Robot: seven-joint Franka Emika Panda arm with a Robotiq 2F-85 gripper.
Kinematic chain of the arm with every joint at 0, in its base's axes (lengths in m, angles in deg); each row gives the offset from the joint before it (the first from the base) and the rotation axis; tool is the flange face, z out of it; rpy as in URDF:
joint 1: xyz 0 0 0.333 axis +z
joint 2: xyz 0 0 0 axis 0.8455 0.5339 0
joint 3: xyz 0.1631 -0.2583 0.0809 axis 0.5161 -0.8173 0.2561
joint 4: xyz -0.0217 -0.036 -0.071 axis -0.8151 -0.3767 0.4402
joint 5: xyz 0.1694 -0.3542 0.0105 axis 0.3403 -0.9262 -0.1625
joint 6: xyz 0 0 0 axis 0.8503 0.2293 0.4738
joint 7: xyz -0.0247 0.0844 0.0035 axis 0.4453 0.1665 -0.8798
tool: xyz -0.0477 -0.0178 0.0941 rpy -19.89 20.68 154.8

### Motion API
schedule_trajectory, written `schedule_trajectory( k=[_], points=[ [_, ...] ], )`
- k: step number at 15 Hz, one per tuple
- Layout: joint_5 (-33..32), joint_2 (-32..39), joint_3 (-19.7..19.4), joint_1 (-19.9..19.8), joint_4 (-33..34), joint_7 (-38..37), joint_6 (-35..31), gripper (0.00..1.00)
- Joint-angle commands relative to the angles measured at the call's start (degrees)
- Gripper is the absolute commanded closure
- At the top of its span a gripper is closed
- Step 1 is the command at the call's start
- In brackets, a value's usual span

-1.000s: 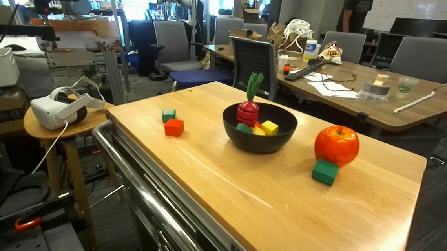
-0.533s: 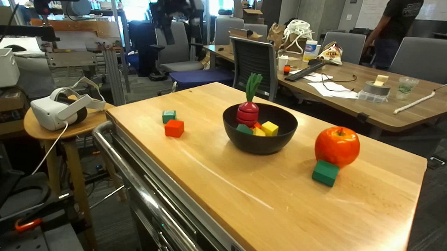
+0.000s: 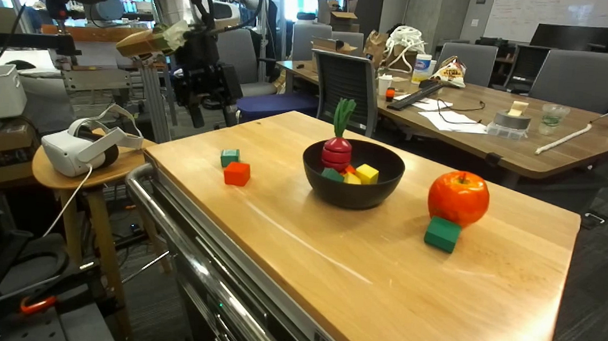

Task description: Put all the blocks and the beetroot in the bowl then move the apple to the left

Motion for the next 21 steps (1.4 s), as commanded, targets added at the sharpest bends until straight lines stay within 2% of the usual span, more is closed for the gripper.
schedule_trajectory(
  k=[1, 4, 5, 7, 8, 11, 14, 16, 17, 19, 21],
  points=[
    [-6.02, 1.22, 0.2, -0.57, 0.48, -1.05, -1.75, 0.0],
    [-16.51, 4.74, 0.05, -0.6, 0.93, -3.08, -2.22, 0.0],
    [-16.39, 5.55, -0.48, -0.58, 1.28, -2.34, -2.81, 0.0],
    [-2.82, 7.26, -1.3, -0.59, 3.21, 6.73, 0.26, 0.0],
    [-8.68, 5.68, -1.06, 0.16, 0.72, 1.12, -1.07, 0.0],
    [-4.34, 7.26, -1.76, -0.01, 1.88, 4.86, -0.99, 0.0],
    [-9.56, 8.5, -2.14, -0.08, 1.81, 4.41, -4.58, 0.0],
    [-11.75, 10.58, -2.24, 0.08, 3.61, 4.87, -4.09, 0.0],
    [-12.59, 11.32, -2.31, 0.17, 4.23, 4.89, -4.19, 0.19],
    [-13.09, 12.55, -2.44, 0.27, 5.06, 5.67, -4.77, 0.32],
    [-12.68, 13.9, -2.56, 0.34, 6.12, 6.53, -5.37, 0.5]
  ],
)
